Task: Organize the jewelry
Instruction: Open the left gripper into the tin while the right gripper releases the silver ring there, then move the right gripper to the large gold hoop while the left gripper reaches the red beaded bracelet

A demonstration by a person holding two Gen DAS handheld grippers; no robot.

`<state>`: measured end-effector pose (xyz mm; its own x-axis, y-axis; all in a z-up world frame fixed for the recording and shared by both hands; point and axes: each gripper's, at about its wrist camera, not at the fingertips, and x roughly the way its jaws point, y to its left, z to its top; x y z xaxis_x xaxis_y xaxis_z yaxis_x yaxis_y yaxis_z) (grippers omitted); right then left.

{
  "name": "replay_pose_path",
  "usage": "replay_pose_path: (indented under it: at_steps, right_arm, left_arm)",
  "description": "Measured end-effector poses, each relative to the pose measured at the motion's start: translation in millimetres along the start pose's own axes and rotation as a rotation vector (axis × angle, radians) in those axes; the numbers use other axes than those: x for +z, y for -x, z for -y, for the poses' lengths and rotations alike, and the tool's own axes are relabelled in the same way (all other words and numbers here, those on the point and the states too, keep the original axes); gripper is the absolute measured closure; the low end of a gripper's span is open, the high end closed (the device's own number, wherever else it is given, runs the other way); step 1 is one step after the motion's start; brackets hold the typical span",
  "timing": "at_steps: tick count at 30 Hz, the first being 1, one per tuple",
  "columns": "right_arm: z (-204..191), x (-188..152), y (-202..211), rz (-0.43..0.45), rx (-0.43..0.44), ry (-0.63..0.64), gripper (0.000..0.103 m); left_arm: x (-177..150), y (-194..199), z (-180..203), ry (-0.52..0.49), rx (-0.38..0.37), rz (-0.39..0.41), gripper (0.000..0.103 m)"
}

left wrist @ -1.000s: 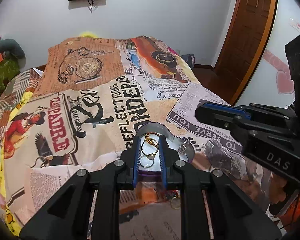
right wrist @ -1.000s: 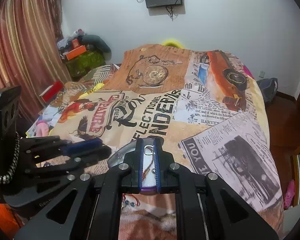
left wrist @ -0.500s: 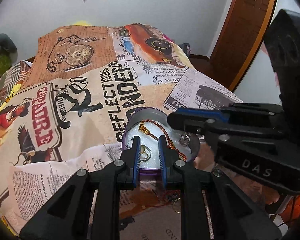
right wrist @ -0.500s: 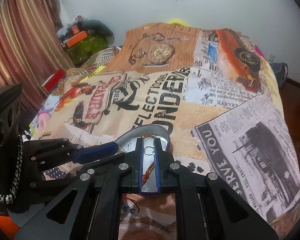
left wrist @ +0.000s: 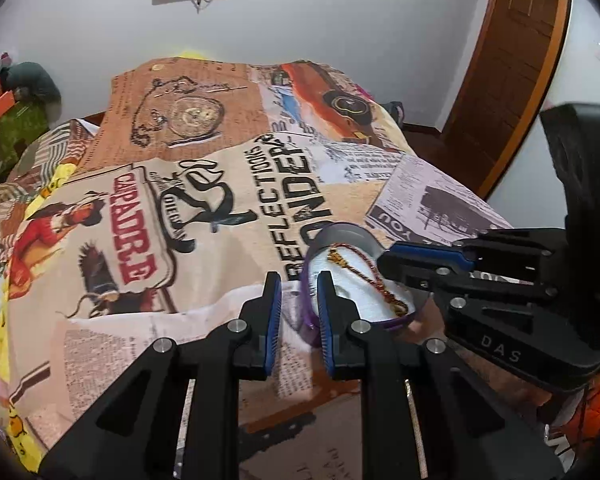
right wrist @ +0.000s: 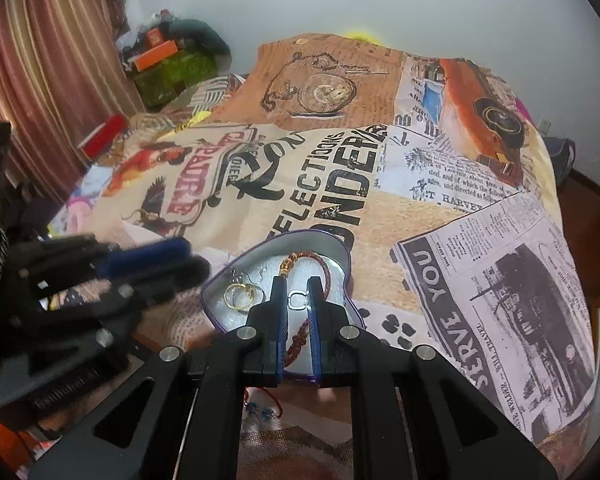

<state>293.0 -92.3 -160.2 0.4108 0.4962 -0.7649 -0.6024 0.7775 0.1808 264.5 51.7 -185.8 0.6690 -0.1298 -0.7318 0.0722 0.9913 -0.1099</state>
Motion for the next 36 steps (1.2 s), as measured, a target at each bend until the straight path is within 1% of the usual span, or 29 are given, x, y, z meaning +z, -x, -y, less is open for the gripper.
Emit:
replay_pose_path:
  at_steps: [3, 6, 13, 20, 27, 29, 30, 31, 33, 36]
  right_arm:
    - [-2, -1, 2, 0.007, -0.034, 0.023, 0.094]
    - [-3, -1, 5, 0.013, -0.048, 0.026, 0.093]
    - [-2, 0, 9, 0.011, -0.059, 0.007, 0.091]
    - [-7, -4, 22, 0.02, -0.044, 0.0, 0.091]
    - [-18, -21, 39, 0.02, -0.022, 0.023, 0.09]
    - [-21, -26, 39, 0.012, -0.019, 0.027, 0.085]
    - [-22, -30, 39, 0.006, -0.017, 0.027, 0.077]
    - [-23, -34, 37, -0.001, -0.013, 0.023, 0.066]
    - [-25, -41, 34, -0.01, -0.001, 0.016, 0.058]
    - [-29, -50, 22, -0.066, 0.02, 0.014, 0.057]
  left_arm:
    - [-2, 3, -4, 0.009, 0.006, -0.001, 0.086]
    - [-4, 6, -7, 0.014, 0.011, -0.003, 0.086]
    - [-7, 15, -4, 0.008, 0.016, -0.005, 0.086]
    - [-12, 26, 1, -0.003, 0.016, -0.009, 0.086]
    - [-26, 36, 7, -0.02, 0.008, -0.035, 0.086]
    - [-32, 38, 9, -0.021, 0.007, -0.044, 0.086]
    - [-35, 38, 9, -0.019, 0.003, -0.048, 0.086]
    - [-39, 39, 9, -0.015, 0.0, -0.055, 0.086]
    - [-45, 38, 8, -0.014, -0.001, -0.067, 0.086]
    - [-52, 38, 7, -0.014, 0.011, -0.083, 0.086]
